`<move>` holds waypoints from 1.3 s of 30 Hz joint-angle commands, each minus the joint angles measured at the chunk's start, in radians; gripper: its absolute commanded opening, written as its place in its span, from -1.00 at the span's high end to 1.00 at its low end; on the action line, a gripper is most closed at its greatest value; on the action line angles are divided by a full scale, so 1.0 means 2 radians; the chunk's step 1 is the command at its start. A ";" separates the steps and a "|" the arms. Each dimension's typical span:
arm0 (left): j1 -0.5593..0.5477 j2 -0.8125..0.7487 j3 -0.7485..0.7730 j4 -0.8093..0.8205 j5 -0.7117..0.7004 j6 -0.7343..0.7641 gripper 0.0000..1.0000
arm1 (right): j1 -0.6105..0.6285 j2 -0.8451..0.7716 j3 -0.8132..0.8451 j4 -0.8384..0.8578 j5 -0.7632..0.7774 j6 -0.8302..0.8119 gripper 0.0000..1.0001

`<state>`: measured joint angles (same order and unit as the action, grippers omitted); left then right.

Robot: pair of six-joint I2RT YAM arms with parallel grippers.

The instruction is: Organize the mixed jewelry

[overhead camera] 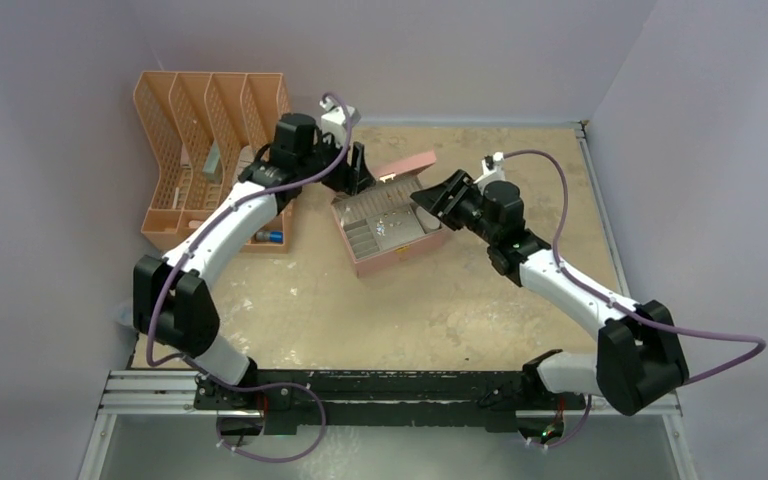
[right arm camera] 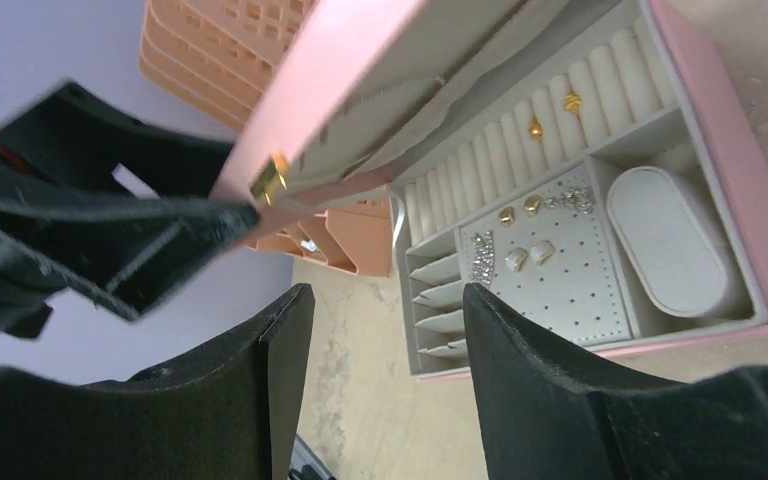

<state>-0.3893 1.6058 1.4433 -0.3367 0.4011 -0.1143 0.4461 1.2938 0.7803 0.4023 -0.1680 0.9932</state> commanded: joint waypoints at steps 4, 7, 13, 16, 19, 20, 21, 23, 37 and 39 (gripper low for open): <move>-0.014 -0.069 -0.134 0.067 -0.011 -0.094 -0.16 | 0.002 -0.026 -0.014 -0.023 0.041 -0.013 -0.18; -0.022 -0.086 -0.156 0.065 -0.011 -0.111 -0.16 | 0.002 -0.026 -0.013 -0.033 0.049 -0.023 -0.18; -0.025 -0.137 -0.194 0.006 -0.006 -0.183 -0.21 | 0.000 -0.023 0.014 -0.068 0.094 -0.088 -0.20; -0.025 -0.178 -0.237 0.002 -0.025 -0.229 -0.31 | 0.001 -0.023 0.050 -0.072 0.120 -0.132 -0.28; -0.025 -0.196 -0.276 0.026 -0.046 -0.282 -0.38 | -0.001 0.015 0.094 -0.094 0.147 -0.160 -0.33; -0.025 -0.193 -0.283 0.034 -0.055 -0.297 -0.40 | -0.001 0.031 0.106 -0.100 0.148 -0.168 -0.33; -0.025 -0.188 -0.287 0.040 -0.066 -0.313 -0.41 | -0.001 0.047 0.116 -0.107 0.149 -0.175 -0.33; -0.025 -0.171 -0.293 0.057 -0.074 -0.339 -0.43 | -0.005 0.073 0.133 -0.120 0.151 -0.185 -0.33; -0.025 -0.102 -0.318 0.065 -0.124 -0.329 -0.22 | -0.006 0.100 0.078 -0.136 0.196 -0.190 -0.13; -0.025 -0.101 -0.325 0.061 -0.130 -0.322 -0.22 | -0.006 0.108 0.072 -0.141 0.194 -0.176 -0.06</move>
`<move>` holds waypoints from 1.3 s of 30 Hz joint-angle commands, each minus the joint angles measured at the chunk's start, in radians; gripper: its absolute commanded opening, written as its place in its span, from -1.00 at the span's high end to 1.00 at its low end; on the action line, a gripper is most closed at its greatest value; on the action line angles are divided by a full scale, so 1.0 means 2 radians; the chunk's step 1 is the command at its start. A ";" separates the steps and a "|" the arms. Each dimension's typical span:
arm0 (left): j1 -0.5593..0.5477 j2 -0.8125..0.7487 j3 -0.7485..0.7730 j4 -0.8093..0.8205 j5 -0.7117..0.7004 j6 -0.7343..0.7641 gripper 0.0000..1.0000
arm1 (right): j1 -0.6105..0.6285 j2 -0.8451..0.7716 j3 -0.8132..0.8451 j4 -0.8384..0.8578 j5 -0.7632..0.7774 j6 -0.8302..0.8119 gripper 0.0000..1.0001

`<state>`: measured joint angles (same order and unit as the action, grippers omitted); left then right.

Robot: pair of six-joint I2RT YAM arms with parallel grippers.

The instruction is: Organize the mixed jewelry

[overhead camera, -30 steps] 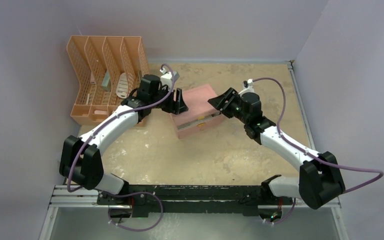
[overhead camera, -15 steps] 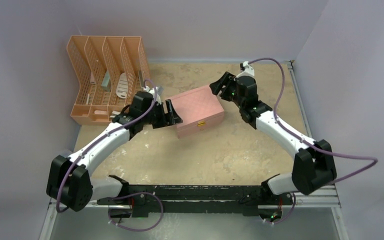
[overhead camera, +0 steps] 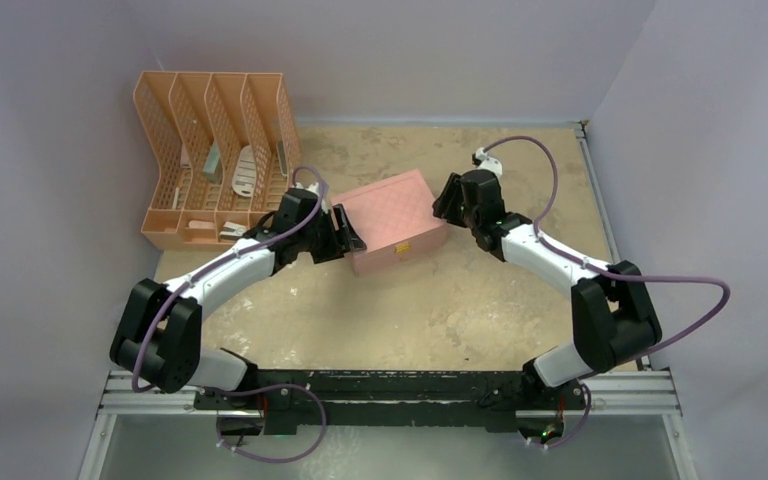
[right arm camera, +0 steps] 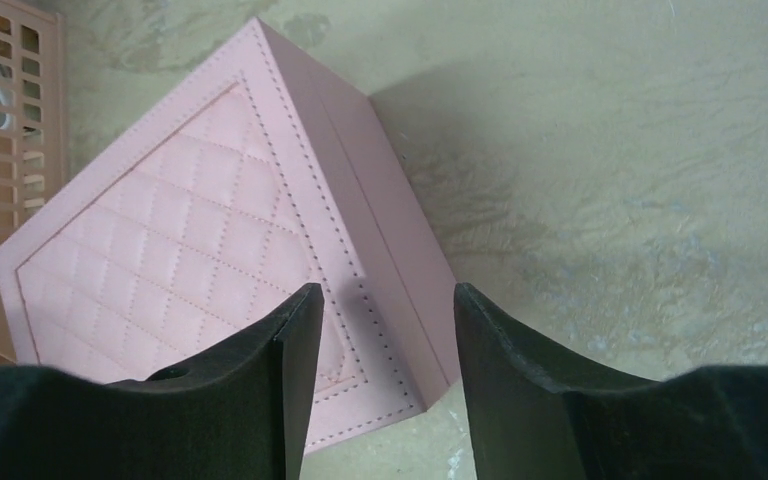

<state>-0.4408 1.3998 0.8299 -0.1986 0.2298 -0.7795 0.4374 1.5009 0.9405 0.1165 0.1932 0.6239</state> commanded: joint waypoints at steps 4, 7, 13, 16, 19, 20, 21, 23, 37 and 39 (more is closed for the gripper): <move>0.001 0.009 -0.035 -0.015 -0.059 0.015 -0.21 | -0.002 0.014 -0.021 -0.007 0.007 0.031 0.05; 0.001 0.017 -0.044 -0.013 -0.062 0.015 -0.20 | -0.002 0.019 -0.036 -0.007 -0.009 0.043 0.10; 0.001 0.036 -0.049 -0.014 -0.075 0.018 -0.19 | -0.002 0.026 -0.074 -0.010 0.001 0.069 0.18; 0.001 0.043 -0.052 -0.014 -0.083 0.018 -0.18 | -0.002 0.028 -0.089 -0.002 -0.002 0.079 0.21; 0.001 0.051 -0.056 -0.013 -0.087 0.016 -0.19 | -0.002 0.032 -0.099 0.007 -0.011 0.087 0.23; 0.001 0.052 -0.056 -0.013 -0.089 0.015 -0.19 | -0.002 0.030 -0.101 0.010 -0.012 0.089 0.23; 0.001 0.052 -0.055 -0.015 -0.092 0.016 -0.18 | -0.002 0.025 -0.101 0.012 -0.014 0.089 0.23; 0.001 0.040 -0.047 -0.021 -0.093 0.021 -0.19 | -0.002 0.004 -0.093 0.014 -0.012 0.084 0.21; 0.001 -0.233 0.071 -0.153 -0.114 0.096 -0.40 | -0.002 -0.293 -0.029 -0.090 0.124 0.040 -0.41; 0.001 -0.262 0.093 -0.191 -0.127 0.111 -0.41 | -0.002 -0.328 -0.014 -0.116 0.161 0.029 -0.48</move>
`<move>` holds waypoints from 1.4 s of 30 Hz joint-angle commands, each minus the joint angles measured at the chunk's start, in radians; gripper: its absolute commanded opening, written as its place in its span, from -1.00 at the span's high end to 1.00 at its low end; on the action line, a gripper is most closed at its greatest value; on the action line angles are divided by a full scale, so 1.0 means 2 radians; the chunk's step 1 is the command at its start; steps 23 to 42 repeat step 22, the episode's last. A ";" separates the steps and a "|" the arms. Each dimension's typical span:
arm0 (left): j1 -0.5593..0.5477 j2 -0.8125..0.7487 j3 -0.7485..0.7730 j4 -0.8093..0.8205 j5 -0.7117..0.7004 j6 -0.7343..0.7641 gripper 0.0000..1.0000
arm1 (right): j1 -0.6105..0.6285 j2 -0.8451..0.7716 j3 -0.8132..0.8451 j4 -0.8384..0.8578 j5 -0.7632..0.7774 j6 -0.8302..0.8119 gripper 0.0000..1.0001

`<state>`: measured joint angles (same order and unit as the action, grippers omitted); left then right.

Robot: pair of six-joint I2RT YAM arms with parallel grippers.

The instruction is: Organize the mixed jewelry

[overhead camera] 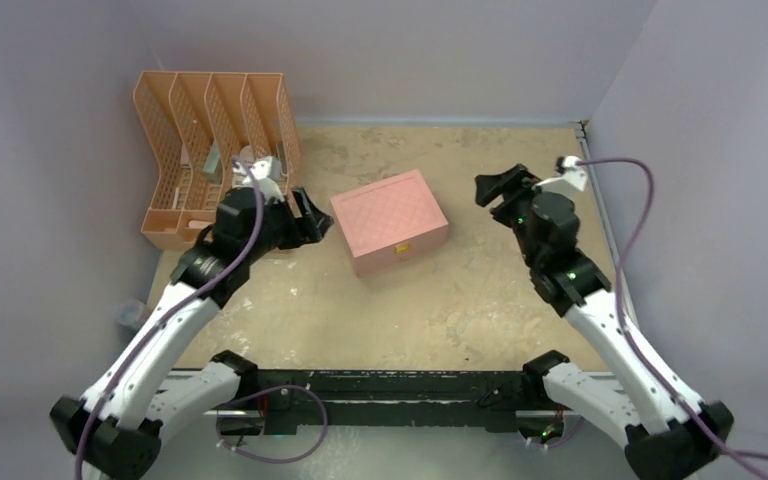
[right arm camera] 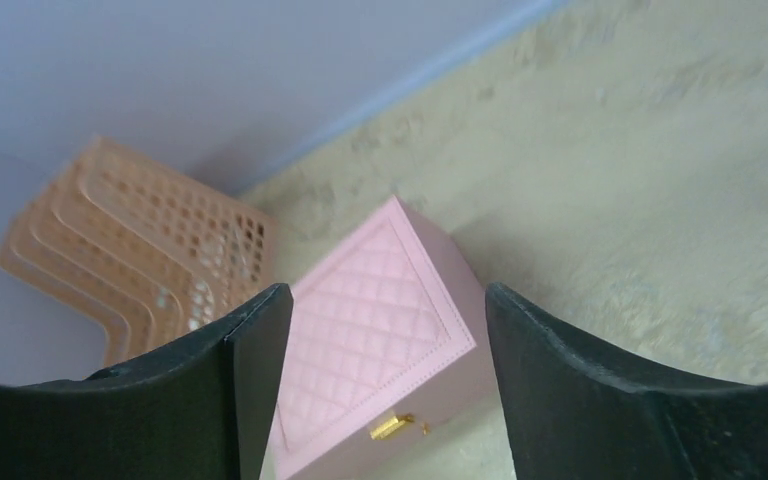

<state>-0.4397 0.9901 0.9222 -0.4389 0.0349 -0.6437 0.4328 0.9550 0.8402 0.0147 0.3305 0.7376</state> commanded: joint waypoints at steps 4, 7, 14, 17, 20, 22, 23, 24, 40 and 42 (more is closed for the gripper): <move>0.000 -0.101 0.098 -0.145 -0.054 0.072 -0.44 | 0.001 -0.113 0.063 -0.104 0.146 -0.051 -0.60; 0.000 -0.130 0.126 -0.186 -0.070 0.091 -0.53 | 0.001 -0.147 0.075 -0.122 0.168 -0.057 -0.72; 0.000 -0.178 0.187 -0.269 -0.126 0.103 -0.60 | 0.001 -0.183 0.116 -0.158 0.206 -0.056 -0.94; 0.000 -0.190 0.197 -0.282 -0.134 0.106 -0.63 | 0.001 -0.194 0.120 -0.163 0.213 -0.054 -0.97; 0.000 -0.194 0.201 -0.291 -0.134 0.102 -0.64 | 0.001 -0.198 0.122 -0.169 0.214 -0.049 -0.97; 0.000 -0.196 0.199 -0.290 -0.128 0.102 -0.68 | 0.001 -0.197 0.123 -0.173 0.212 -0.044 -0.97; 0.000 -0.196 0.199 -0.290 -0.128 0.102 -0.68 | 0.001 -0.197 0.123 -0.173 0.212 -0.044 -0.97; 0.000 -0.196 0.199 -0.290 -0.128 0.102 -0.68 | 0.001 -0.197 0.123 -0.173 0.212 -0.044 -0.97; 0.000 -0.196 0.199 -0.290 -0.128 0.102 -0.68 | 0.001 -0.197 0.123 -0.173 0.212 -0.044 -0.97; 0.000 -0.196 0.199 -0.290 -0.128 0.102 -0.68 | 0.001 -0.197 0.123 -0.173 0.212 -0.044 -0.97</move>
